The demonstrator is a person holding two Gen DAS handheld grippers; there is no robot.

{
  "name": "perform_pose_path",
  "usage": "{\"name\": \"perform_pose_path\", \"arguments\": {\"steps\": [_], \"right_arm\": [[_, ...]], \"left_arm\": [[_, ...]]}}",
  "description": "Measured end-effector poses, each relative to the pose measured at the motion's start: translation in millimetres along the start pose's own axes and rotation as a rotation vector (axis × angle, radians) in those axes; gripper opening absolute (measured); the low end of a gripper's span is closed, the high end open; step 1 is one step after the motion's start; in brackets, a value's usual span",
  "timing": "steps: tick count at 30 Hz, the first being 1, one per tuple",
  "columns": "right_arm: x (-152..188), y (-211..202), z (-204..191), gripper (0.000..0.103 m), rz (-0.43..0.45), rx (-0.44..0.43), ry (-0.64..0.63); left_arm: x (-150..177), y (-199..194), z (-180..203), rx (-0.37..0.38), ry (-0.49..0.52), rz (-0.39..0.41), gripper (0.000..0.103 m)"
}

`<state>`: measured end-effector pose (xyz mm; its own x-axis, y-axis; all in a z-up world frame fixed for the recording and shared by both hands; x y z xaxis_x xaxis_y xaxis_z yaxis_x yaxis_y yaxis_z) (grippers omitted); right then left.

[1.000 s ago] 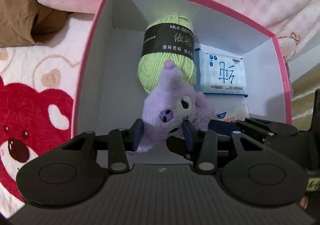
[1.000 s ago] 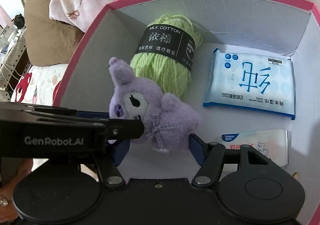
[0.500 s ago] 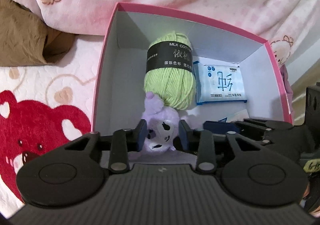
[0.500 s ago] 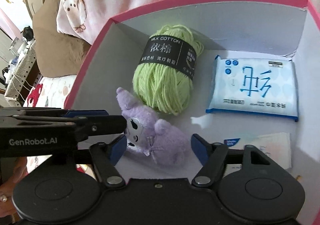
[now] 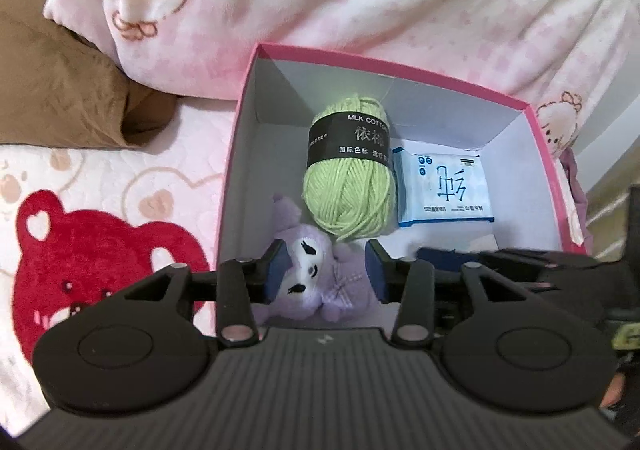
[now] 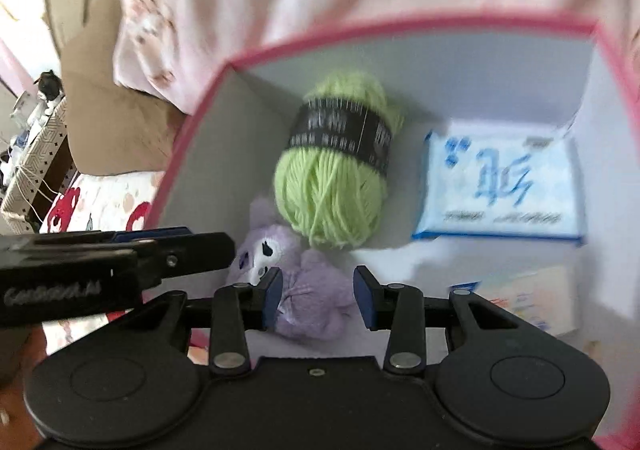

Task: Organize objects
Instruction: 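Open the left tool to release the plush toy and withdraw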

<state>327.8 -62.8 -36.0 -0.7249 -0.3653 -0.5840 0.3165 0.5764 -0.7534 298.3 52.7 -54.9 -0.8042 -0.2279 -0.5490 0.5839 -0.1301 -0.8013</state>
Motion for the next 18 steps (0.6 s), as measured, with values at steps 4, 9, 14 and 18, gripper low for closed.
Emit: {"name": "perform_pose_path", "arguments": {"steps": [4,9,14,18], "right_arm": [[-2,-37,-5,0.055,0.047,-0.004,-0.057],[2,-85,-15,0.065,0.089,-0.006,-0.121],[11,-128,-29,0.072,0.102,-0.007,-0.176],[19,-160,-39,0.075,0.099,-0.007,-0.243]], "left_arm": [[1,-23,6,0.012,0.008,0.004,0.055],[6,-54,22,-0.031,0.058,0.013,0.062],[13,-85,40,-0.042,0.098,0.012,0.067],[18,-110,52,-0.033,0.116,0.015,0.072]]}}
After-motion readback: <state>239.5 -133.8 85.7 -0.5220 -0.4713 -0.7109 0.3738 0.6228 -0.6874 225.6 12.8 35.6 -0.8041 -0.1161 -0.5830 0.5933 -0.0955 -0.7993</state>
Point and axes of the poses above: each gripper's, at about its wrist camera, not at the fingertips, and y roughly the way its jaws point, z to its right, x to its underside, the point moved 3 cm from there along y, roughly the way its jaws point, and after that the axes turned 3 degrees about z, right-handed, at the moved point
